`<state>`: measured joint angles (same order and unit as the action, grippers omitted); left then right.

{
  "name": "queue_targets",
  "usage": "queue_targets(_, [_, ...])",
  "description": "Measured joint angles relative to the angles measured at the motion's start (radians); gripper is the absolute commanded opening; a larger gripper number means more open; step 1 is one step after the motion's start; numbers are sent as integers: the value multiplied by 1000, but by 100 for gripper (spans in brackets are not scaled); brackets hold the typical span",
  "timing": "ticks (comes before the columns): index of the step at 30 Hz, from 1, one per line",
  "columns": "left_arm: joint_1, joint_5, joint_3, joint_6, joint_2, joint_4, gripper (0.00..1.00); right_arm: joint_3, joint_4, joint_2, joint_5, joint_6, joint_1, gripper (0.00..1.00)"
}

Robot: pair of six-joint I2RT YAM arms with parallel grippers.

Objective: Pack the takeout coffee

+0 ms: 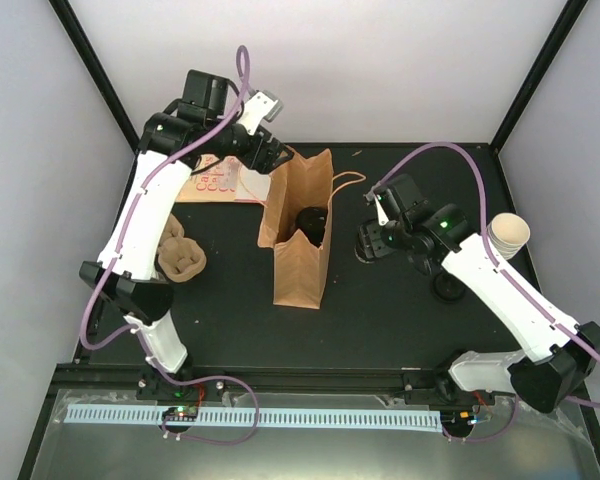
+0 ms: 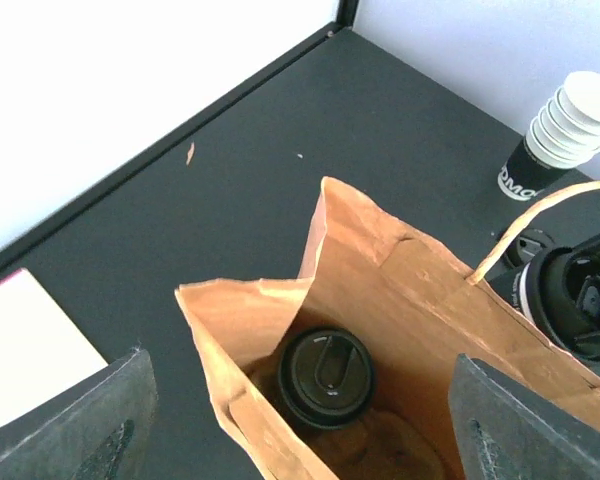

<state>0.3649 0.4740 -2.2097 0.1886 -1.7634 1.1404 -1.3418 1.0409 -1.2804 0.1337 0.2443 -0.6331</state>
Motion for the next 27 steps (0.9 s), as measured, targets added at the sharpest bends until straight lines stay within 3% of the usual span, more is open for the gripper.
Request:
queue_targets(6, [-5,10,-107,142,-92,-34,83,19,9,27,0,0,0,64])
queue_targets(17, [-24,127,-127,385,-240,-47,84,38,19,42,-1,0,0,64])
queue_targets(22, [-23,194,-129,471,-257,-34,76,39,23,51,-1,0,0,64])
queue_targets(27, [-14,207,-133,502,-267,-35,61,39,23,52,-2,0,0,64])
